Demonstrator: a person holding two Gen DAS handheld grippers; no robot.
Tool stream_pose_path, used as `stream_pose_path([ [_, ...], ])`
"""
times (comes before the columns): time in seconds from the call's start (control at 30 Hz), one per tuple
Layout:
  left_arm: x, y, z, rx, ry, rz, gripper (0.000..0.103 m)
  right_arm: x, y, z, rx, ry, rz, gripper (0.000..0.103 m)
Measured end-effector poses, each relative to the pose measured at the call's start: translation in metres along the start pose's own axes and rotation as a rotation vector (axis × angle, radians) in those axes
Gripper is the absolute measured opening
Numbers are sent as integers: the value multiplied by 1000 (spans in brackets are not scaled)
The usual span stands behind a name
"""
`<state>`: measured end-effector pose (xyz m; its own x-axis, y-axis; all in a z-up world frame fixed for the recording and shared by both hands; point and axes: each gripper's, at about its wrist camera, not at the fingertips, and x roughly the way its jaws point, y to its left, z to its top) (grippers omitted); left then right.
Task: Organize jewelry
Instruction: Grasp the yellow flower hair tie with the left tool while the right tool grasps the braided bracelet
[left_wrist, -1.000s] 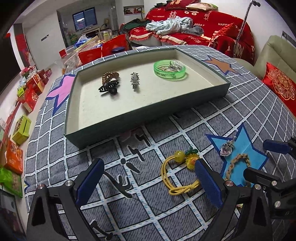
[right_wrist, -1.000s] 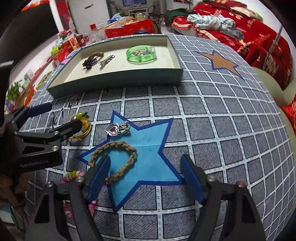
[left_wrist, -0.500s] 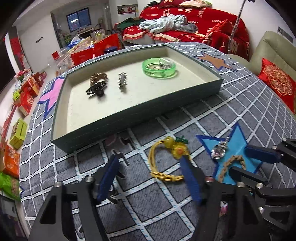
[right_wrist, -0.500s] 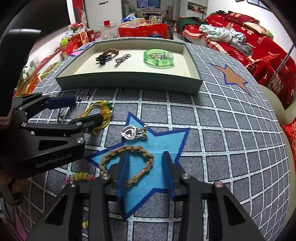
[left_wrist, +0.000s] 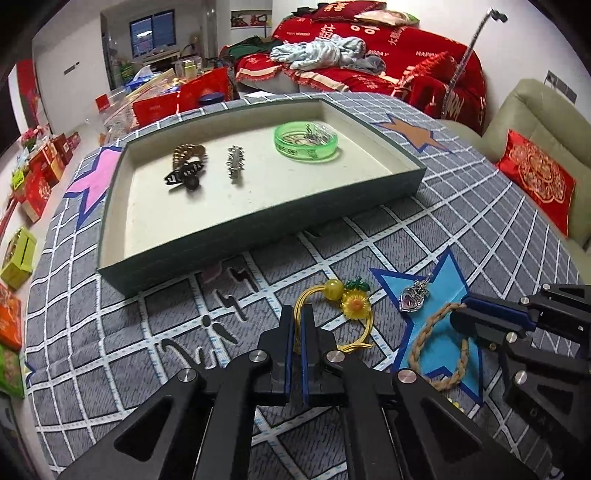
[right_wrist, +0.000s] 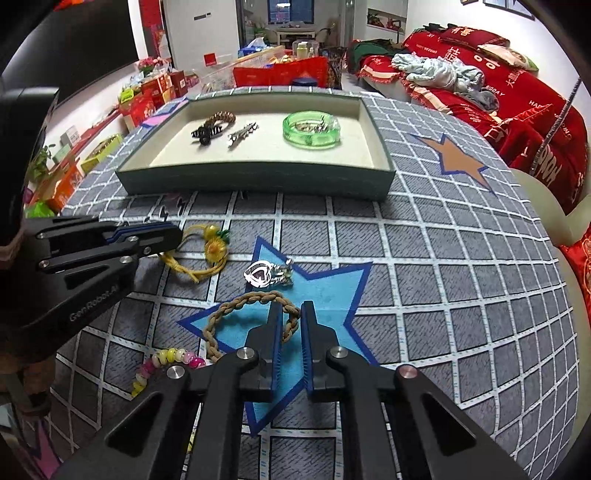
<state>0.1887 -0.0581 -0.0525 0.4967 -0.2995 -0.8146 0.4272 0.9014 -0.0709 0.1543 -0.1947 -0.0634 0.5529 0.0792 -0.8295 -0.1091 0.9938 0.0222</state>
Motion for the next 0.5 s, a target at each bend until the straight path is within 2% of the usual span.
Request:
stream_pose_path([
  [0.33, -25, 7, 3, -11, -45, -25, 21, -13, -4, 7, 22, -33, 12, 10],
  [0.5, -24, 2, 4, -10, -45, -3, 21, -17, -8, 5, 39, -39, 15, 10],
])
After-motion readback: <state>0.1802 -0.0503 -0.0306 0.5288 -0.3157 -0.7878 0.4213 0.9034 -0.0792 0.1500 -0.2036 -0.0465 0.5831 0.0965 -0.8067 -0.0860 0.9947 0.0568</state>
